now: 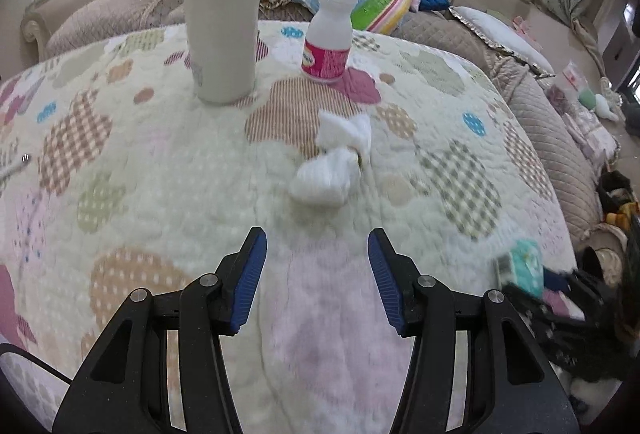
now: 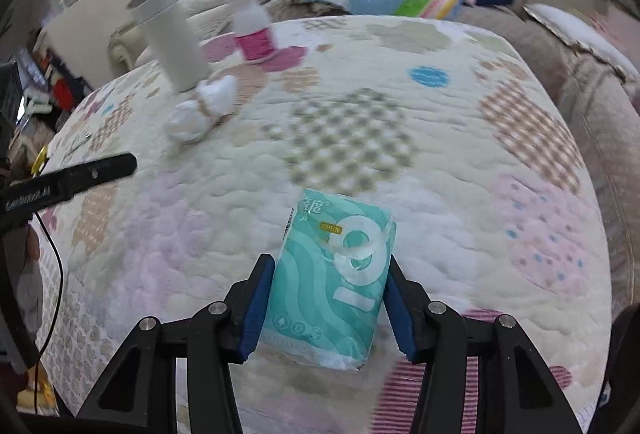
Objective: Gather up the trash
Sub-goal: 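Grasp the teal tissue pack with right tool while left tool grasps white tissues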
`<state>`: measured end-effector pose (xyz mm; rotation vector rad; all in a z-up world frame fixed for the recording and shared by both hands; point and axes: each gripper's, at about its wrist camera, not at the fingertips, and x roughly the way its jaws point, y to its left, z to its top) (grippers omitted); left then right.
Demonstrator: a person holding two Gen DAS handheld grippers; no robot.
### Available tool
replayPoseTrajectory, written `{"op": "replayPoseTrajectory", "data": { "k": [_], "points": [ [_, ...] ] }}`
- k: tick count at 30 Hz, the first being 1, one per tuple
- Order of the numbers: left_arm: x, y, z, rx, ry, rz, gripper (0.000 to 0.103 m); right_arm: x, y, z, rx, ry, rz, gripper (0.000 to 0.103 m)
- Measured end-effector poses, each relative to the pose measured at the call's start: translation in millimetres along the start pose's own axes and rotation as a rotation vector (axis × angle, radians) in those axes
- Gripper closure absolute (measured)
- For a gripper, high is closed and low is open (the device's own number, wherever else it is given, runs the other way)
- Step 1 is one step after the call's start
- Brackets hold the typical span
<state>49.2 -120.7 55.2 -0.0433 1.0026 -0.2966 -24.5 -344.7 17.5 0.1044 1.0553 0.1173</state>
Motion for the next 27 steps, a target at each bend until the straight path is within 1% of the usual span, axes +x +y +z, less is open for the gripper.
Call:
{"op": "replayPoseTrajectory", "data": {
  "k": [3,9,15,18,23,24,25,26,27],
  "points": [
    [6.8,-5.5,12.3,0.012,-0.019,0.025,0.052,-0.3,-8.6,-3.0,0.024,-0.001,0.018,0.051],
    [22.7,-15.4,33.1,0.044,-0.023,0.045,0.051,-1.7,-6.8,-4.6,0.006,-0.017,0.024,0.05],
    [46.6,-22.0,43.9,0.057,0.024,0.034,0.051,-1.9,-6.7,-6.1,-0.001,-0.025,0.026,0.048],
    [59.6,-21.3,46.0,0.051,0.052,0.048,0.051,-1.7,-3.9,-7.0,-0.013,-0.031,0.019,0.047],
    [69.1,-7.8,45.4,-0.017,0.089,0.02,0.052,-2.1,-5.6,-8.1,-0.014,-0.038,0.036,0.047],
    [67.7,-4.9,44.7,-0.032,0.087,0.01,0.061,-2.5,-6.5,-8.4,-0.011,-0.039,0.042,0.047],
    [64.7,-3.0,43.8,-0.039,0.08,0.007,0.065,-3.3,-7.1,-8.7,-0.01,-0.039,0.045,0.047],
    [61.6,-2.2,42.6,-0.041,0.076,-0.001,0.066,-3.9,-7.2,-9.0,-0.011,-0.038,0.047,0.048],
    [59.4,-1.9,41.3,-0.044,0.072,-0.005,0.07,-5.1,-7.0,-9.6,-0.013,-0.038,0.047,0.049]
  ]
}}
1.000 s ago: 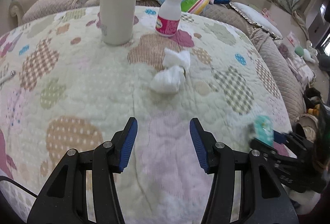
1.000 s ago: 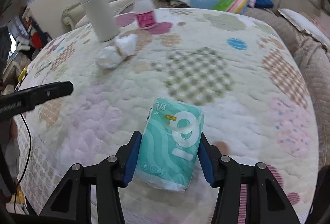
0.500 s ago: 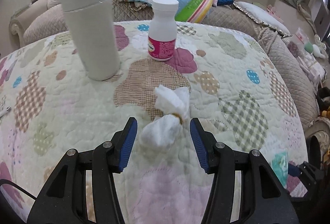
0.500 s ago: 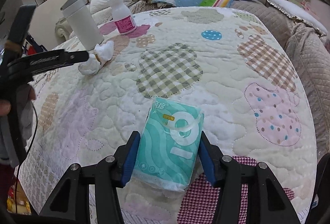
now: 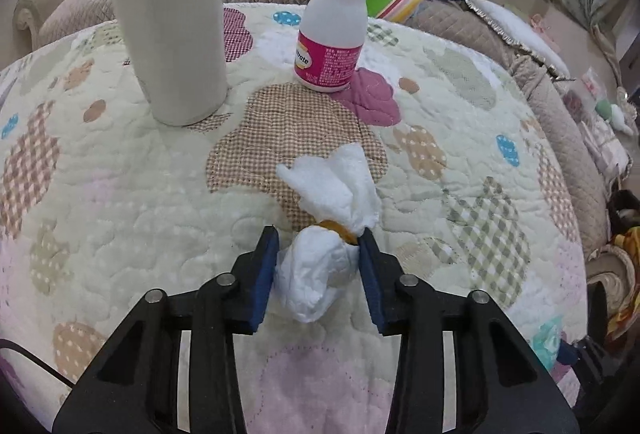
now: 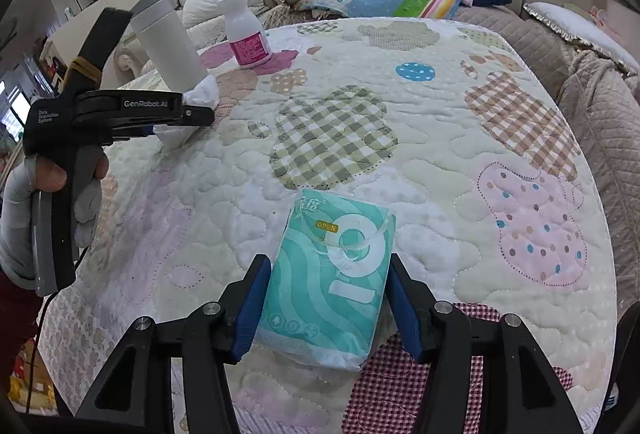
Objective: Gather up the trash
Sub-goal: 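Grasp the teal tissue pack with right tool while left tool grasps white tissues, then carry the white tissues and teal tissue pack over the black bin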
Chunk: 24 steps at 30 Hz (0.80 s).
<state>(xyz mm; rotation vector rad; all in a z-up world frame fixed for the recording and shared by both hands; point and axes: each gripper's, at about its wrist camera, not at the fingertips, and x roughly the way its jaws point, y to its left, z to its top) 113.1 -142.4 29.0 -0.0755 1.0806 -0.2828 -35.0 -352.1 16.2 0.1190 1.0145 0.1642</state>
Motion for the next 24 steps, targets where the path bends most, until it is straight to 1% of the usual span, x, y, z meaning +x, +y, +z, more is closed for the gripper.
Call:
{"op": "replayPoseTrajectory", "data": {
  "k": [5,10,16,20,24],
  "points": [
    [-17.8,-2.3,-14.8,-0.011,-0.016,-0.001,0.073,-7.6,1.8,-2.8,0.0,-0.005,0.019,0.052],
    [-36.4,-16.1,-34.6,0.001,-0.017,-0.03,0.074,-18.1,4.1,-5.1,0.007,-0.023,0.027,0.052],
    [-56.1,-35.5,-58.3,0.025,-0.029,-0.046,0.073,-30.7,3.0,-10.2,0.021,-0.036,0.031,0.052],
    [-70.8,-49.6,-75.9,0.062,-0.059,-0.032,0.073,-39.0,1.4,-12.9,0.024,-0.048,0.026,0.052],
    [-77.5,-59.4,-91.2,0.08,-0.064,-0.03,0.073,-47.0,-0.9,-15.7,0.028,-0.056,0.017,0.052]
  ]
}}
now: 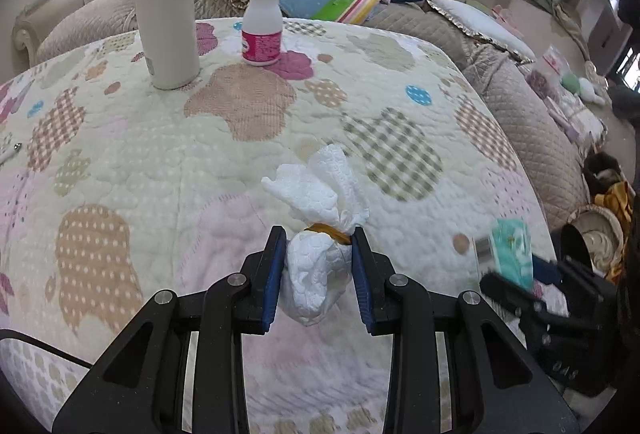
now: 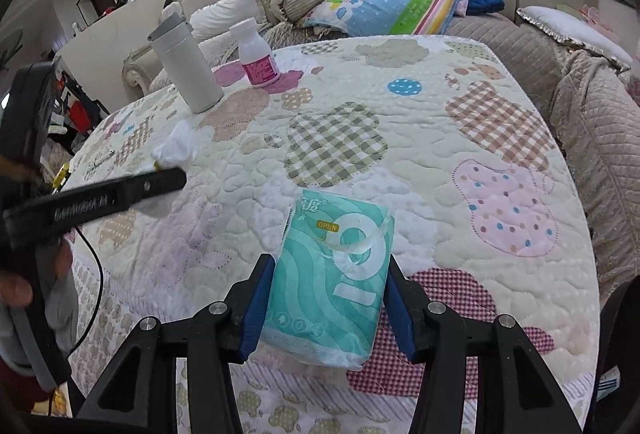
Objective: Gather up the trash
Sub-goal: 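Carry the white tissues and teal tissue pack over the black bin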
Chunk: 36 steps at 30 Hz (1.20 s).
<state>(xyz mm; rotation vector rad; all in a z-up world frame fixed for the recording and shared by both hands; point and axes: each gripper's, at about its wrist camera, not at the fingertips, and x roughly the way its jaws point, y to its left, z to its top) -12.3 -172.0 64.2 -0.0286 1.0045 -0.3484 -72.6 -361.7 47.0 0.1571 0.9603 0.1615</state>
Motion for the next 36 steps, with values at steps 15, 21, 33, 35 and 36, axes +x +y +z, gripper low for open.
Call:
{"op": "replayPoseTrajectory", "data": {
  "k": [15,21,33,35,36],
  "points": [
    [-16.9,-56.0,-31.7,0.078,-0.007,-0.054,0.073,-32.9,-22.8,-17.6,0.038,-0.037,-0.023,0.052],
    [-15.7,-83.8,-36.3,0.121,0.008,-0.092,0.073,-47.2,-39.6,-24.5,0.058,-0.054,-0.042,0.052],
    [-8.4,-166.8,-38.7,0.232,0.035,-0.186,0.073,-83.2,-102.7,-48.0,0.156,-0.087,-0.117,0.052],
    [-6.6,-182.1,-39.6,0.25,0.04,-0.2,0.073,-89.5,-115.5,-52.1,0.178,-0.094,-0.129,0.052],
    [-5.3,-189.4,-39.4,0.259,0.043,-0.206,0.073,-93.5,-123.9,-55.1,0.192,-0.097,-0.137,0.052]
  ]
}}
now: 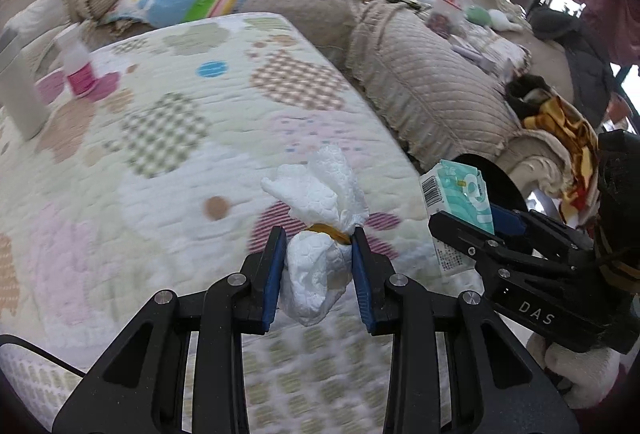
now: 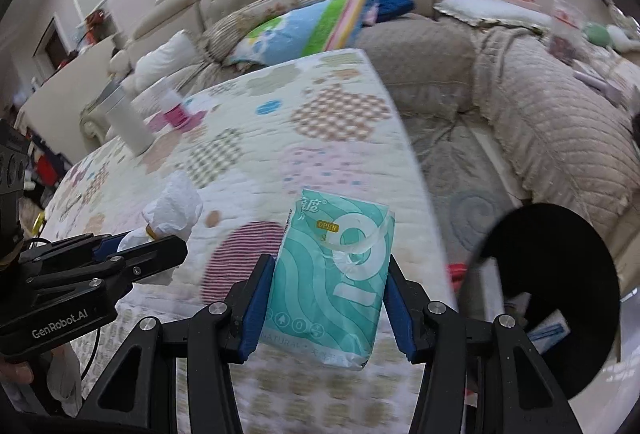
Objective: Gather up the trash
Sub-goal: 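Carry the white tissues and teal tissue pack over the black bin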
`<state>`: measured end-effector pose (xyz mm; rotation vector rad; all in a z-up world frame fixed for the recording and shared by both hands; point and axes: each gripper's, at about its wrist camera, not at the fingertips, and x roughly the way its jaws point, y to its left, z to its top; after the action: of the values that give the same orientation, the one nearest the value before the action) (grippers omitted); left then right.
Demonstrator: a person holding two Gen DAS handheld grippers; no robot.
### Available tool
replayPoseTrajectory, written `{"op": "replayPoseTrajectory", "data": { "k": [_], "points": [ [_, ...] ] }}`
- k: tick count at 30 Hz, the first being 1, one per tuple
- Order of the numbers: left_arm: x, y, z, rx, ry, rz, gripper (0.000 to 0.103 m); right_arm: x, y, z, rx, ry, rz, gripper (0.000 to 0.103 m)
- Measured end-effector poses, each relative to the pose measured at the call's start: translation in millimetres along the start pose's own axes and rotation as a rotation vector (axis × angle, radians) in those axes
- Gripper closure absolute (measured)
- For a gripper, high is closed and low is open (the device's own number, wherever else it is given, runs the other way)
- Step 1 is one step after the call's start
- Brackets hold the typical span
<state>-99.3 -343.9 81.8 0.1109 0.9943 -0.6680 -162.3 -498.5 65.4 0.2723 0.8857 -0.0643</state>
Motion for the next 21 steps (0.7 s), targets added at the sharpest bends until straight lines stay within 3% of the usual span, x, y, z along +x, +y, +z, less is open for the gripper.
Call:
{"op": "replayPoseTrajectory", "data": {
  "k": [21],
  "points": [
    [57.2,-129.3,30.2,0.177,0.056,-0.092,0.073,-53.8,-148.1,-19.3,0.204,-0.044,-0.166,0.052]
  ]
}}
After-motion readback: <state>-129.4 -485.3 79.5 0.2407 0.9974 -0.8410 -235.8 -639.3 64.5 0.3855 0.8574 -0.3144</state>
